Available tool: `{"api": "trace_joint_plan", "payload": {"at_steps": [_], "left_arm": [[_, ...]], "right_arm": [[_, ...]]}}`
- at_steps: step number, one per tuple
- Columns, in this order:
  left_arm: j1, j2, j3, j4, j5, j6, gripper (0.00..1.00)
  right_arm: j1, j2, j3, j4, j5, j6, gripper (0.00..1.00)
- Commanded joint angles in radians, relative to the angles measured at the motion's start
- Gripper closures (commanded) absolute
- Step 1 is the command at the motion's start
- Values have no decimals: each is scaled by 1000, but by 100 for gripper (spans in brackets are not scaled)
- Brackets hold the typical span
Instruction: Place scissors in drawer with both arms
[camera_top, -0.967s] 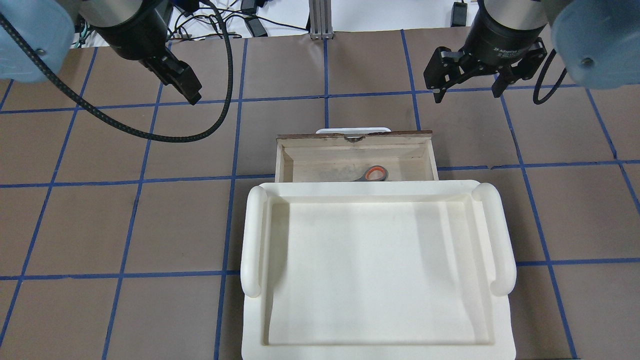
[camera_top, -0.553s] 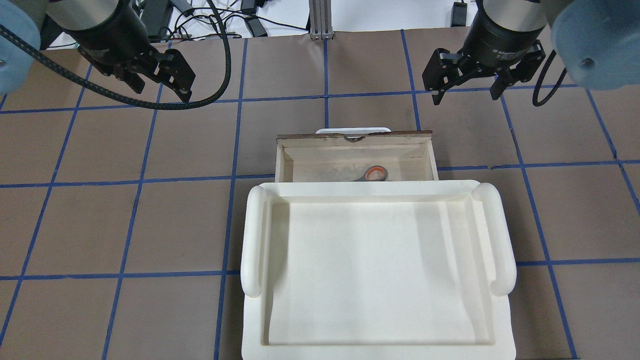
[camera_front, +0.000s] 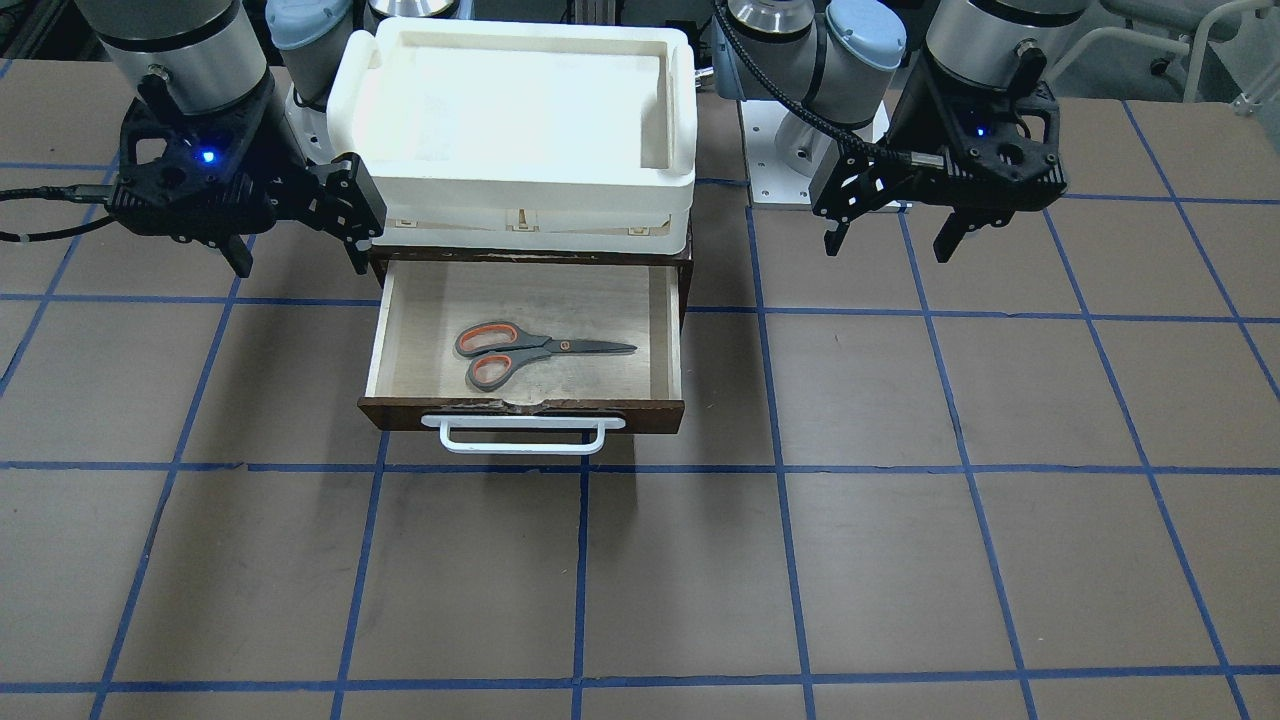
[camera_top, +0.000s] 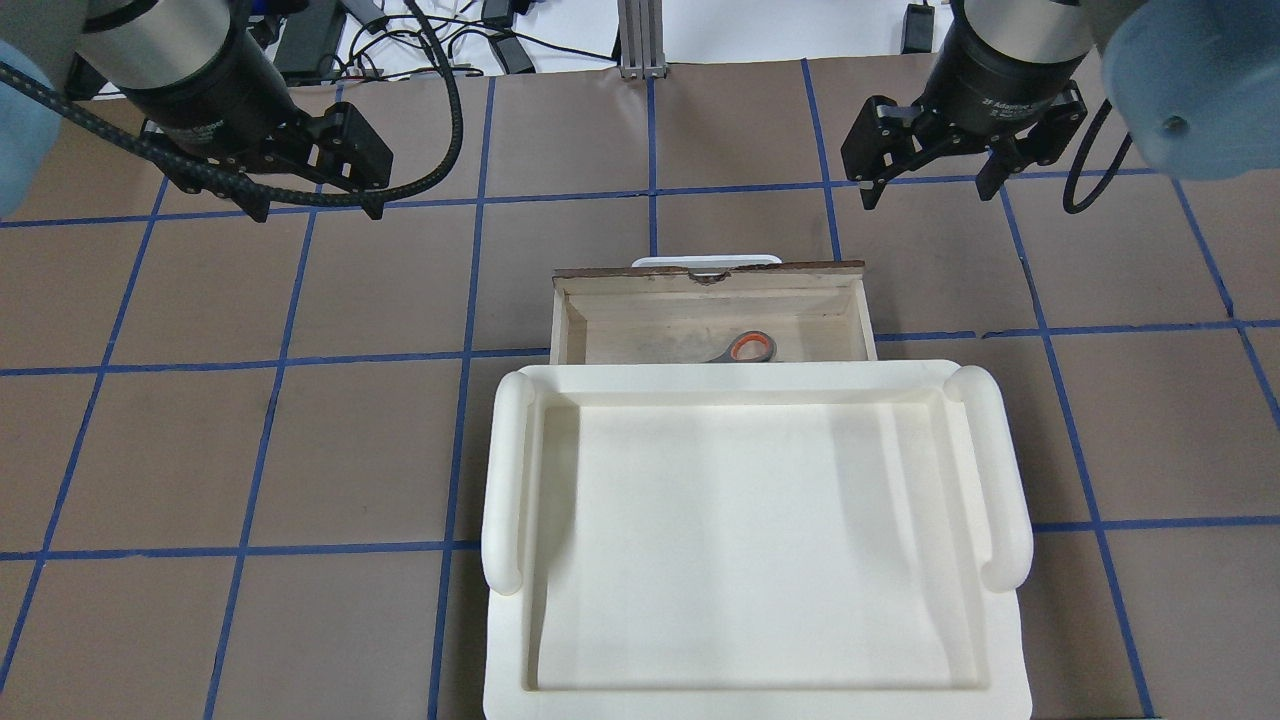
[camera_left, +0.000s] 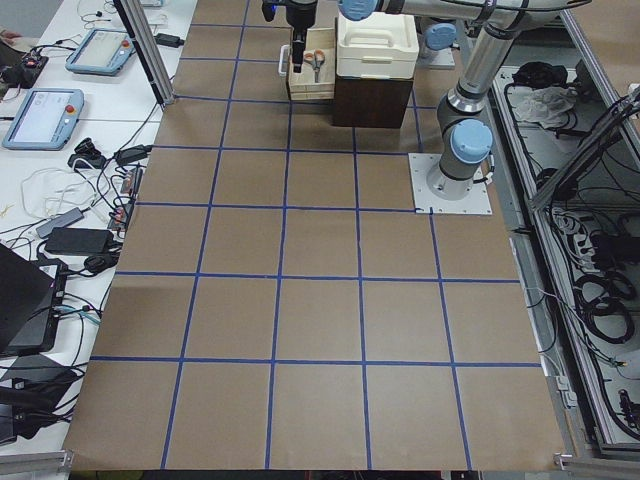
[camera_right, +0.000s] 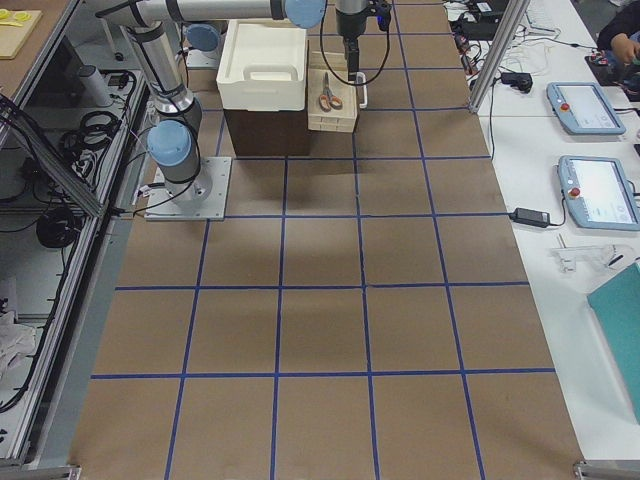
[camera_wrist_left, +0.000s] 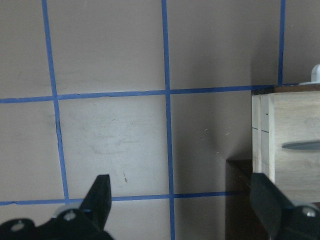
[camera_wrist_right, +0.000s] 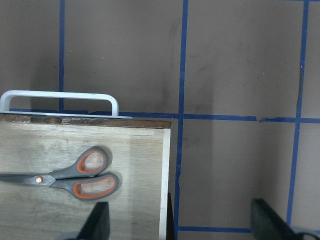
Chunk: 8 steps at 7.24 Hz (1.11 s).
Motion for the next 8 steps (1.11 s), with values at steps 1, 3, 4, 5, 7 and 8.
{"api": "trace_joint_plan", "payload": {"at_steps": [1, 3, 4, 5, 7, 8], "left_arm": [[0, 1, -3, 0, 2, -16, 0], [0, 1, -4, -2, 0, -15, 0], [1, 4, -4, -3, 2, -15, 0], [0, 7, -4, -2, 2, -15, 0], [0, 7, -4, 0, 3, -15, 0], [0, 11, -4, 0, 3, -15, 0]], "right_arm": [[0, 0, 0, 0, -6, 56, 0], [0, 0, 0, 0, -12, 57, 0], [0, 0, 0, 0, -12, 57, 0], [0, 0, 2, 0, -12, 55, 0], [0, 0, 0, 0, -10, 38, 0], [0, 0, 0, 0, -10, 38, 0]]}}
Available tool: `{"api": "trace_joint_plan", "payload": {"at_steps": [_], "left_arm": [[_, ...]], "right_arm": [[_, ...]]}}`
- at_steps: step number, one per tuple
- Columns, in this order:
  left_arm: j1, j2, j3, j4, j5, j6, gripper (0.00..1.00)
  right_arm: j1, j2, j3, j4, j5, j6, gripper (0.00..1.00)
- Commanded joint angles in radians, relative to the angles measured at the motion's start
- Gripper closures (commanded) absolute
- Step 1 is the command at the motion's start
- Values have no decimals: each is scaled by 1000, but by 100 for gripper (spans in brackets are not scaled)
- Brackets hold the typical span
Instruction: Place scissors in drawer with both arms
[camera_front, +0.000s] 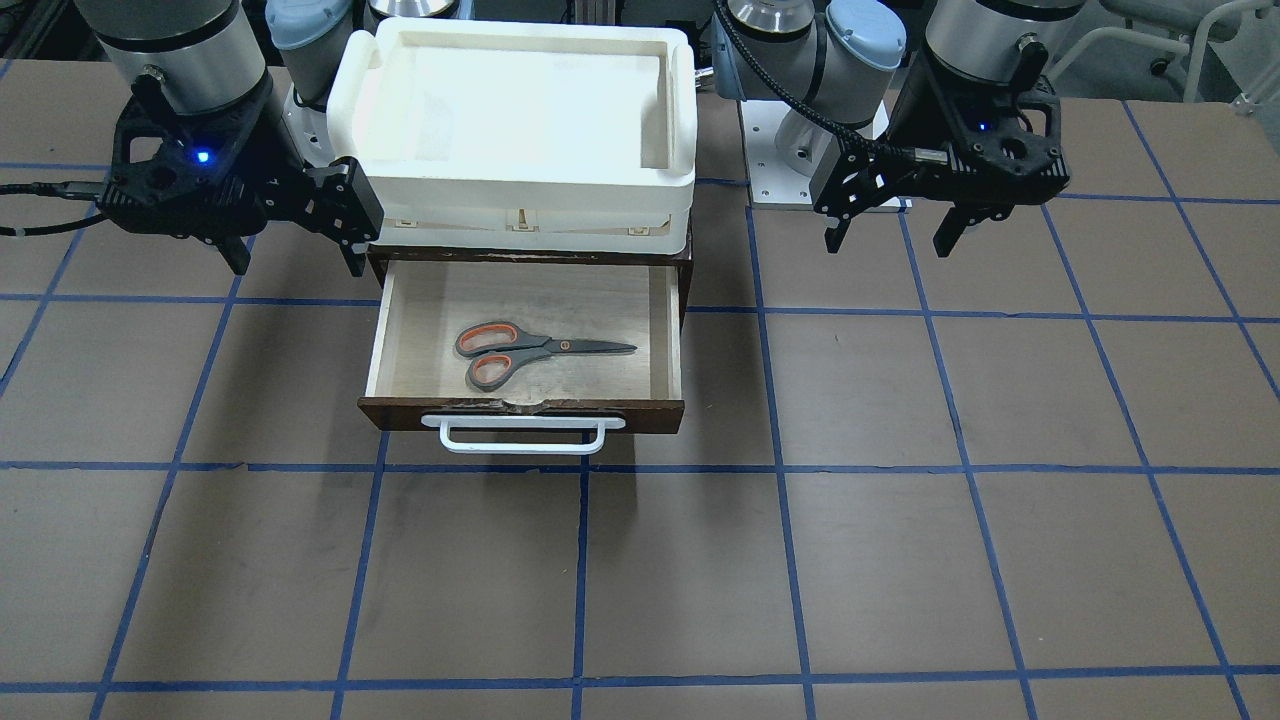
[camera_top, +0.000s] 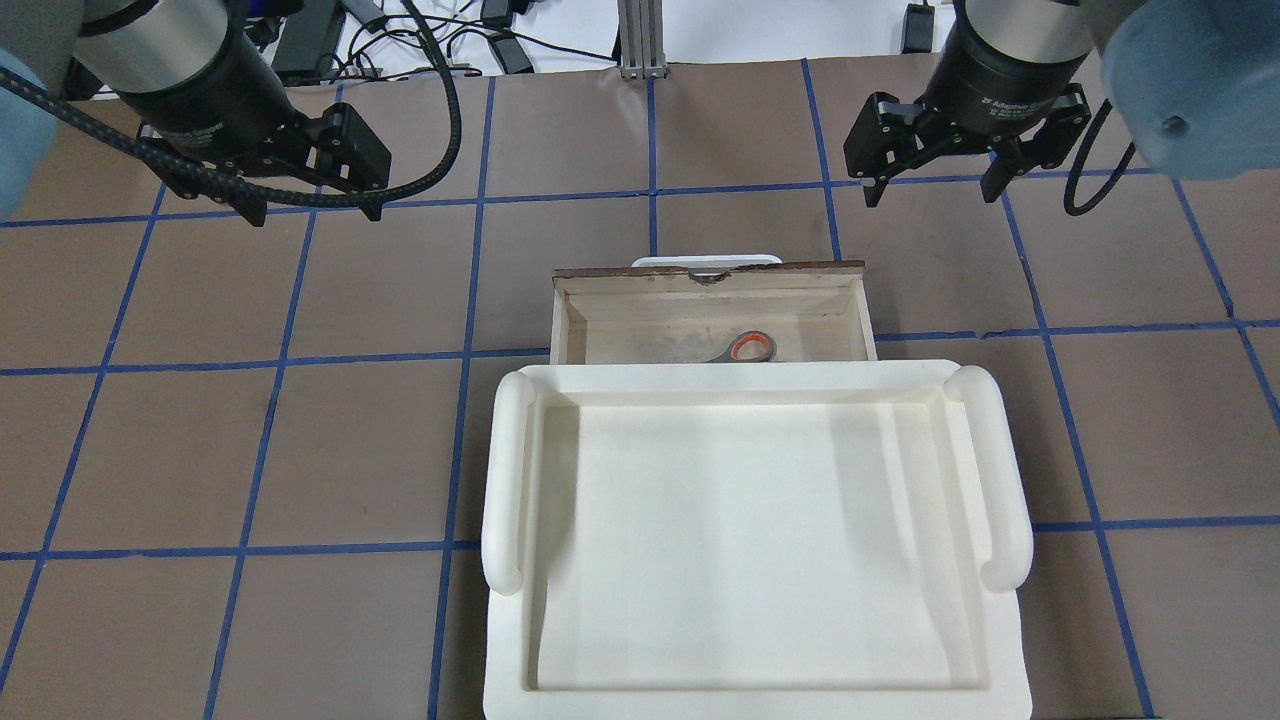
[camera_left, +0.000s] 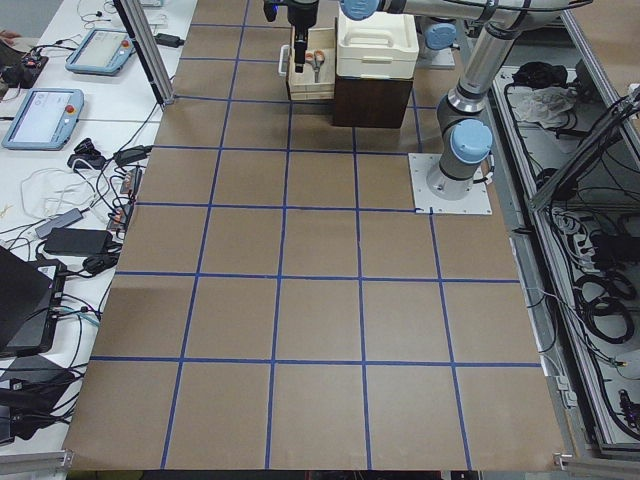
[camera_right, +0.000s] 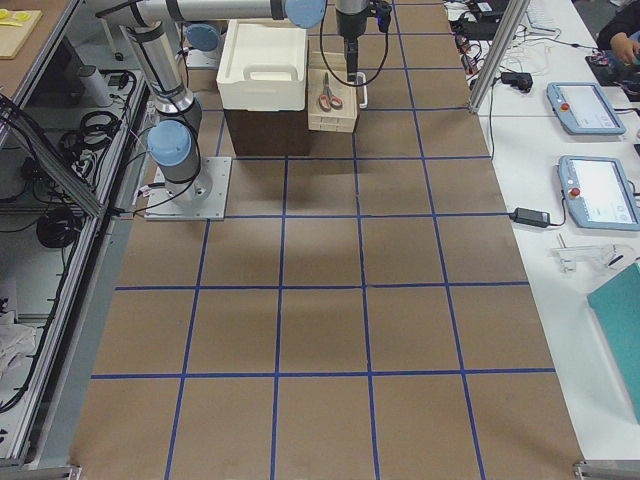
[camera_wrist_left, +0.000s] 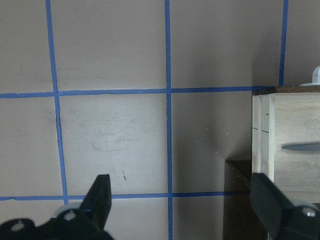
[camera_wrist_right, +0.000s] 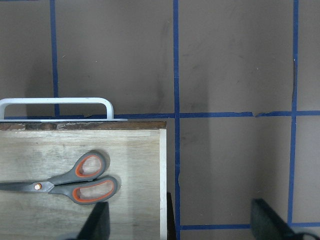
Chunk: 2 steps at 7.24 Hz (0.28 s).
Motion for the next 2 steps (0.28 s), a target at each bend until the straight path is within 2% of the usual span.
{"api": "trace_joint_plan", "payload": {"at_steps": [1, 2], "left_arm": [[0, 5, 0, 1, 5, 0, 0], [1, -7, -2, 1, 2, 0, 0]], "right_arm": [[0, 0, 0, 0, 1, -3, 0], [0, 0, 0, 0, 1, -3, 0]]}}
